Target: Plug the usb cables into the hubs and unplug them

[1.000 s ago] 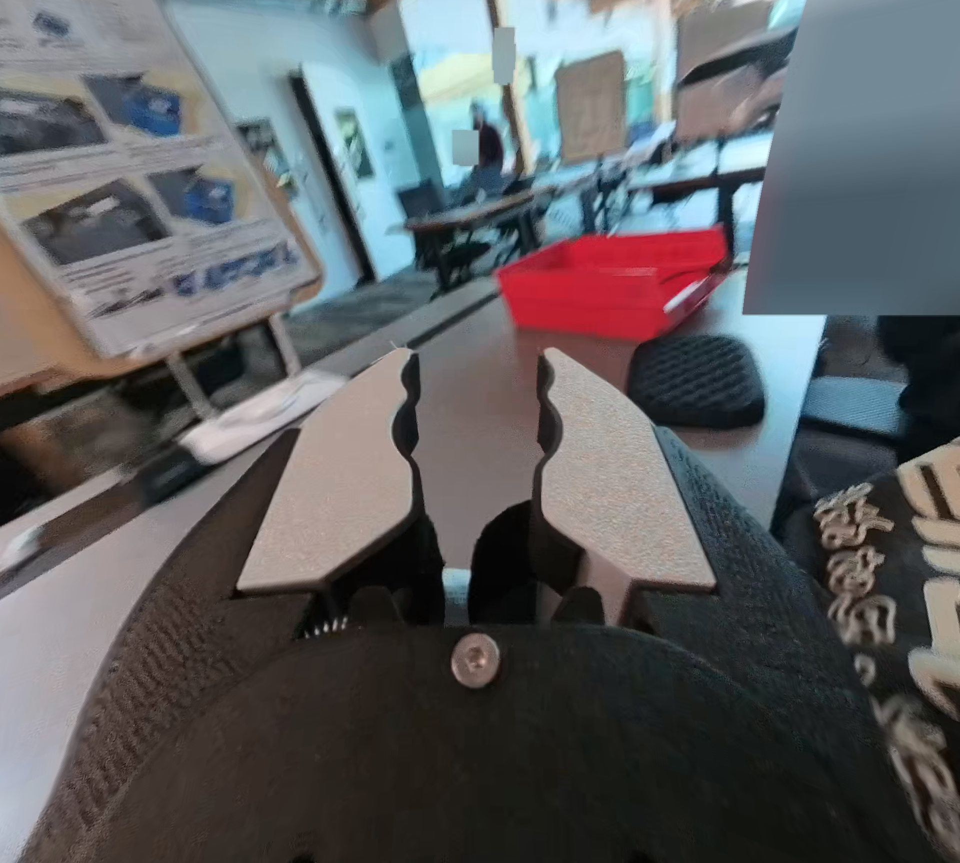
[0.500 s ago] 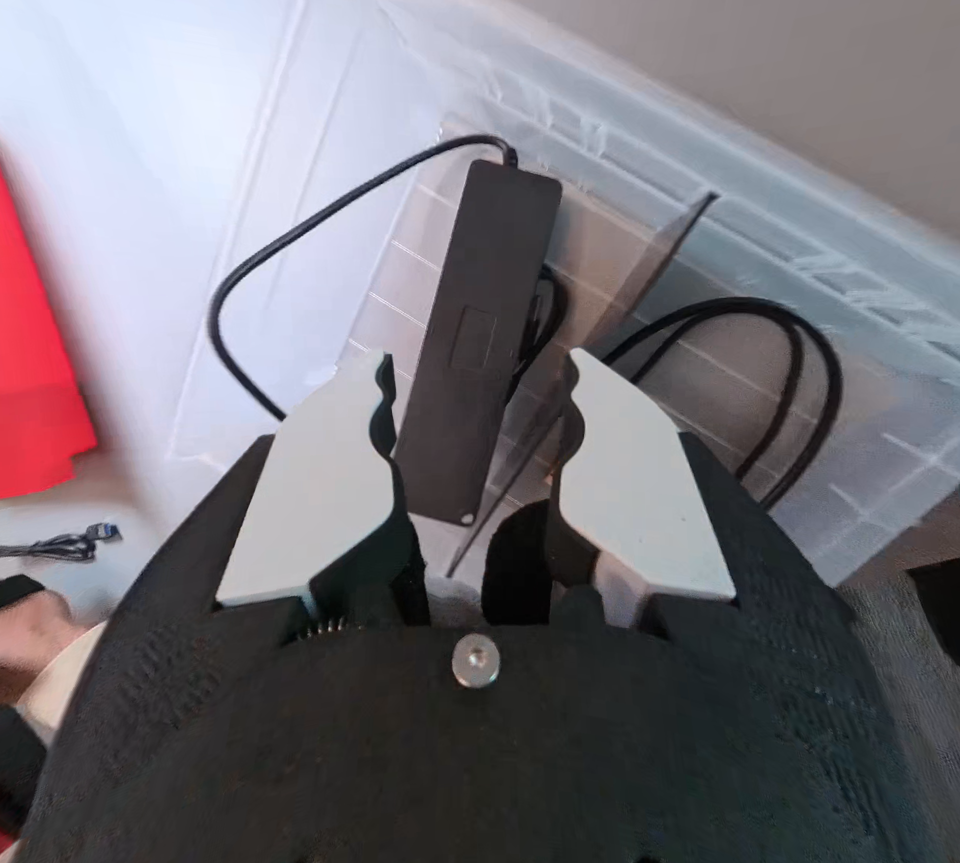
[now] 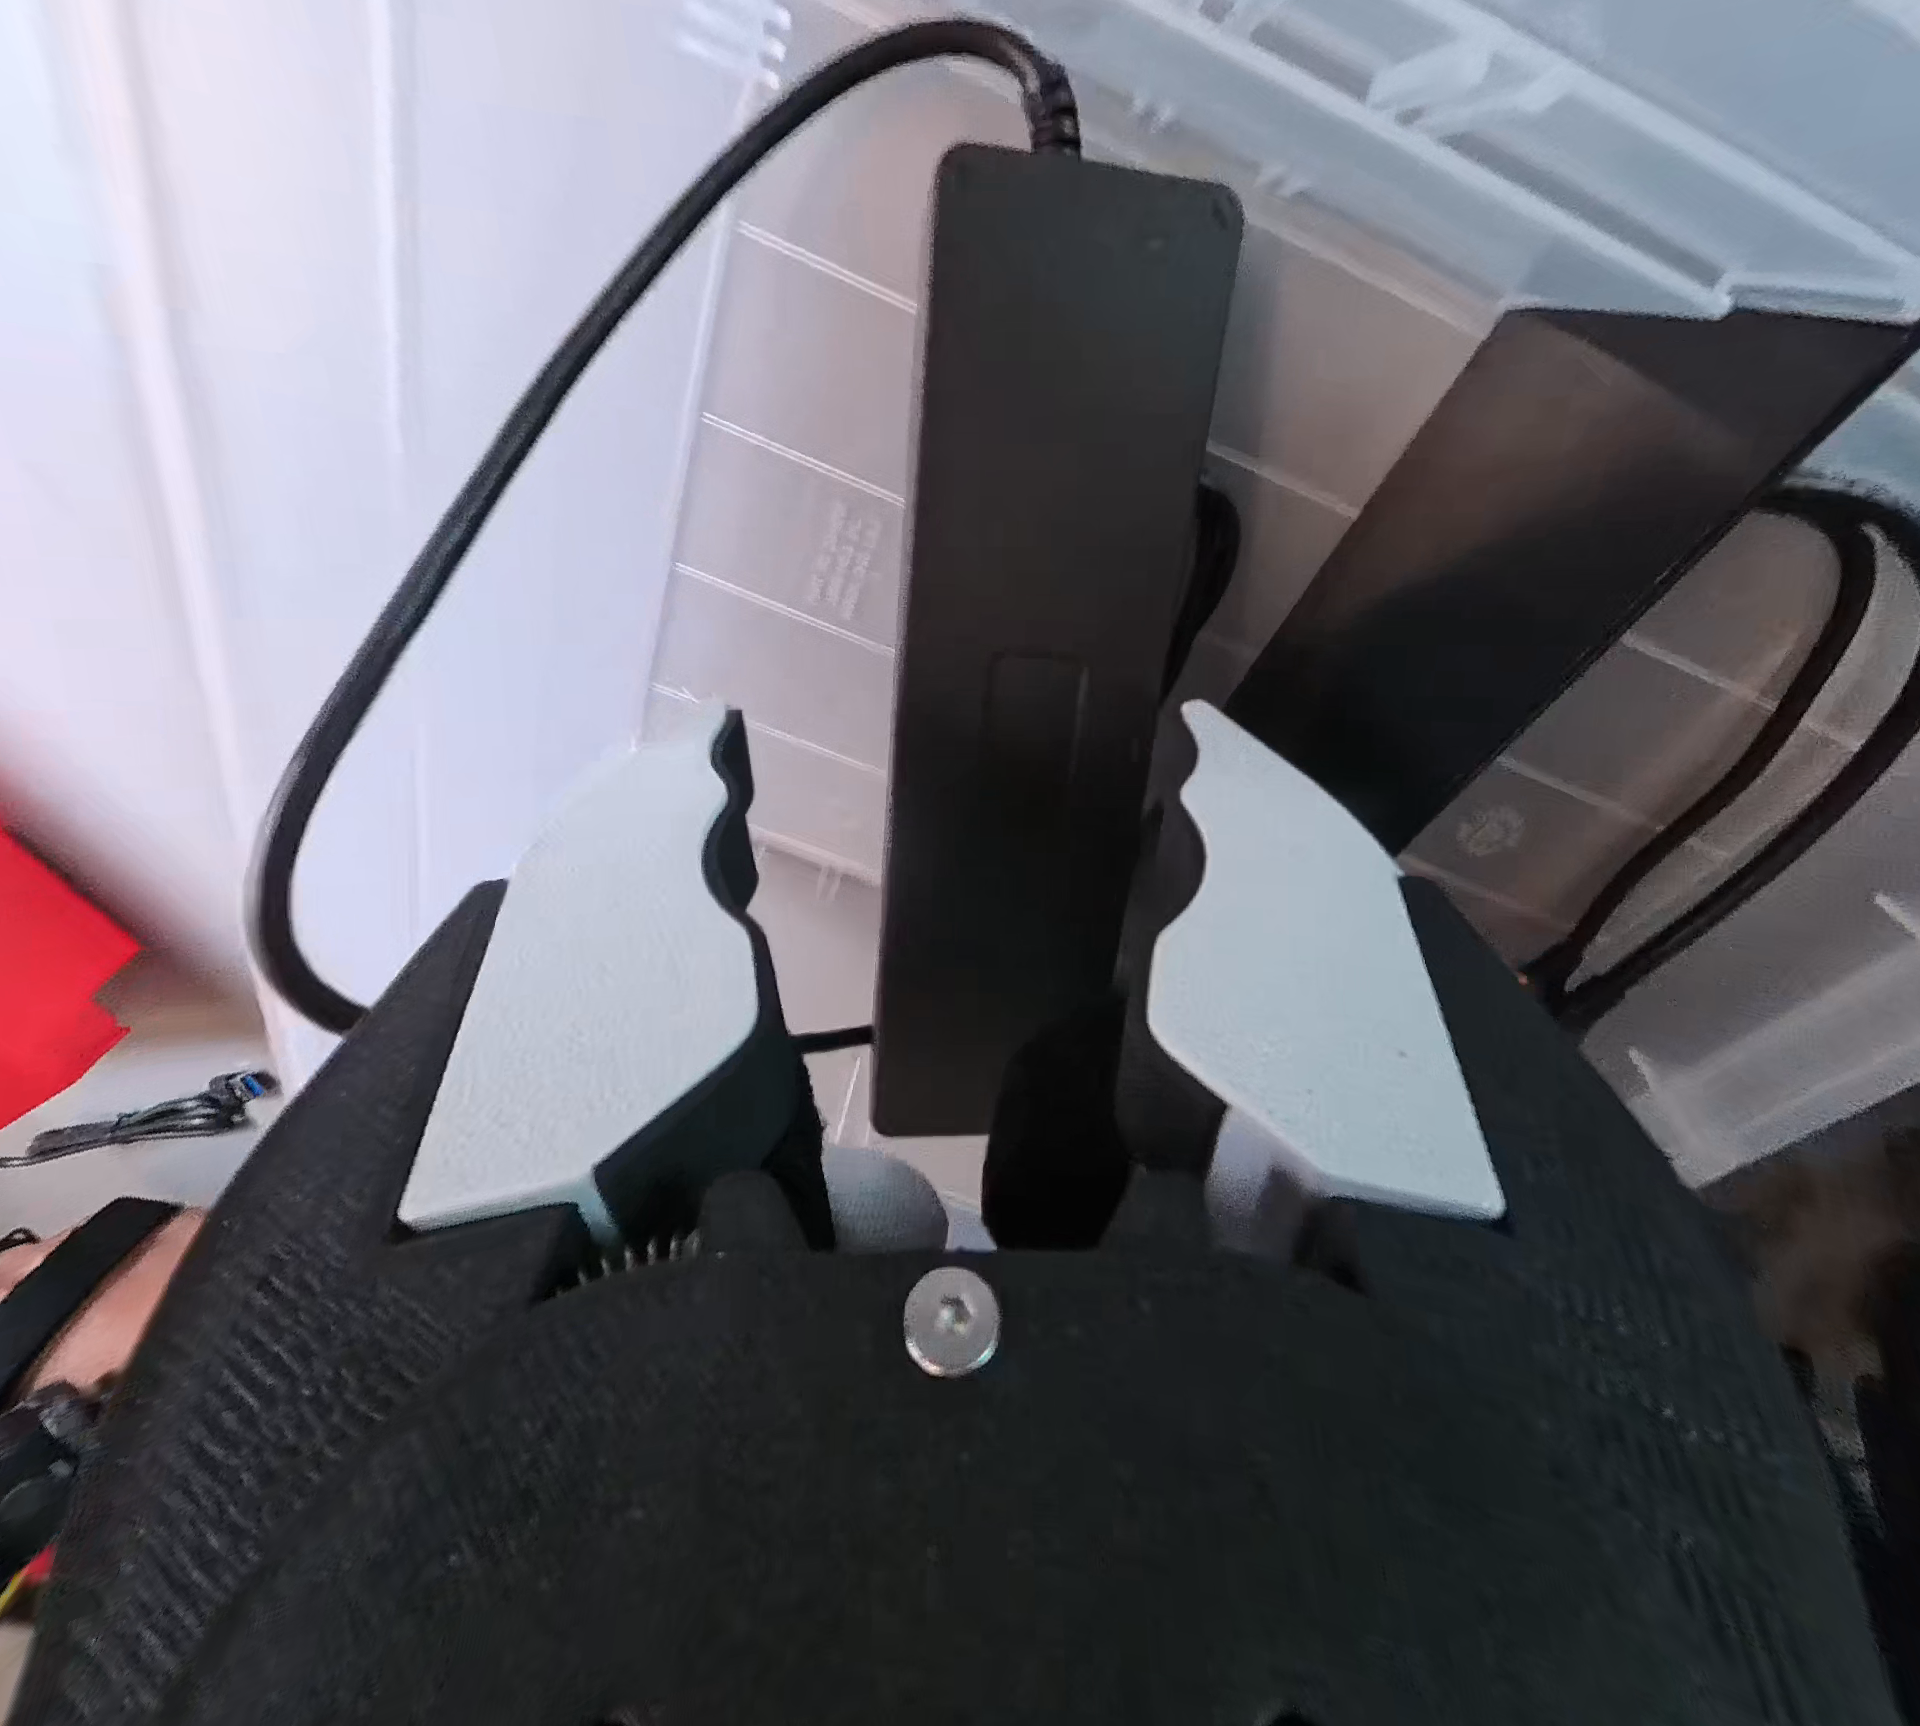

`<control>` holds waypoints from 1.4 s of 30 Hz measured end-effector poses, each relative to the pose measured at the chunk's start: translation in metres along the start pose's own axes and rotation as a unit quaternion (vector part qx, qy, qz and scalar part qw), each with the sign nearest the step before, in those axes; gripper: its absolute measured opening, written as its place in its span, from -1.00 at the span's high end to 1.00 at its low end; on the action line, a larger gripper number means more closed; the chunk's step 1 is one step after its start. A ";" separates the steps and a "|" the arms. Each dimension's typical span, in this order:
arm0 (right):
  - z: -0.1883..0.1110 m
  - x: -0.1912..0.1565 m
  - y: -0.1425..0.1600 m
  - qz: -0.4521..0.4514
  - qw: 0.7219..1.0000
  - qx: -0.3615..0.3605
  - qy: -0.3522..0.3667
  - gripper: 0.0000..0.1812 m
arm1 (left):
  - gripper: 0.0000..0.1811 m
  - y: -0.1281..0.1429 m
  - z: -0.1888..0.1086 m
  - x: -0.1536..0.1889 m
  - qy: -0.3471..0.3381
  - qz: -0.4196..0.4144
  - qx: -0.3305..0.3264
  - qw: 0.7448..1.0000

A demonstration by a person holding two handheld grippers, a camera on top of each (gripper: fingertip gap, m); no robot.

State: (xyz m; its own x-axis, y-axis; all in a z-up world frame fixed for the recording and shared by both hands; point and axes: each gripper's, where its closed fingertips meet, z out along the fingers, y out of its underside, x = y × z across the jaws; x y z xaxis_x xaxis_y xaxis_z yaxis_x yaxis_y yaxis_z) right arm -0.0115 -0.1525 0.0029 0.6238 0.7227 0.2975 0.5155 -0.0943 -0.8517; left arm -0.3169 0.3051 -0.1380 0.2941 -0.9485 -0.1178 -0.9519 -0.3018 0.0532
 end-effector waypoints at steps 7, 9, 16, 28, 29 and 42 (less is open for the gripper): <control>0.024 -0.014 0.005 -0.002 0.999 -0.016 -0.044 -0.08 | 0.10 0.024 0.028 -0.001 -0.025 0.061 -0.120 0.991; 0.029 -0.019 0.007 -0.005 0.998 -0.022 -0.052 -0.08 | 0.27 0.021 0.028 0.001 -0.020 0.078 -0.121 0.989; 0.035 -0.018 0.014 -0.004 0.998 -0.041 -0.053 -0.07 | 0.37 0.006 -0.004 -0.014 -0.114 0.108 -0.071 0.985; 0.029 -0.013 0.016 -0.011 0.998 -0.048 -0.031 -0.06 | 0.37 -0.045 -0.260 0.042 -0.317 0.005 0.476 0.820; 0.029 -0.012 0.016 -0.010 0.998 -0.047 -0.031 -0.06 | 0.37 -0.049 -0.278 0.063 -0.308 0.005 0.531 0.790; 0.025 0.000 0.009 0.021 0.999 0.000 -0.037 -0.03 | 0.37 -0.096 -0.344 0.332 0.056 0.131 0.855 0.499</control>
State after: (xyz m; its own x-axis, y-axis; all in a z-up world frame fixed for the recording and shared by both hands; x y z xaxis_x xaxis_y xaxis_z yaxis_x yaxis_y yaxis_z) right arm -0.0215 -0.1367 -0.0157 0.5987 0.7675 0.2291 0.4899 -0.1246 -0.8628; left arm -0.0980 -0.0141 0.1590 0.0530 -0.9619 -0.2681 0.3874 0.2672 -0.8823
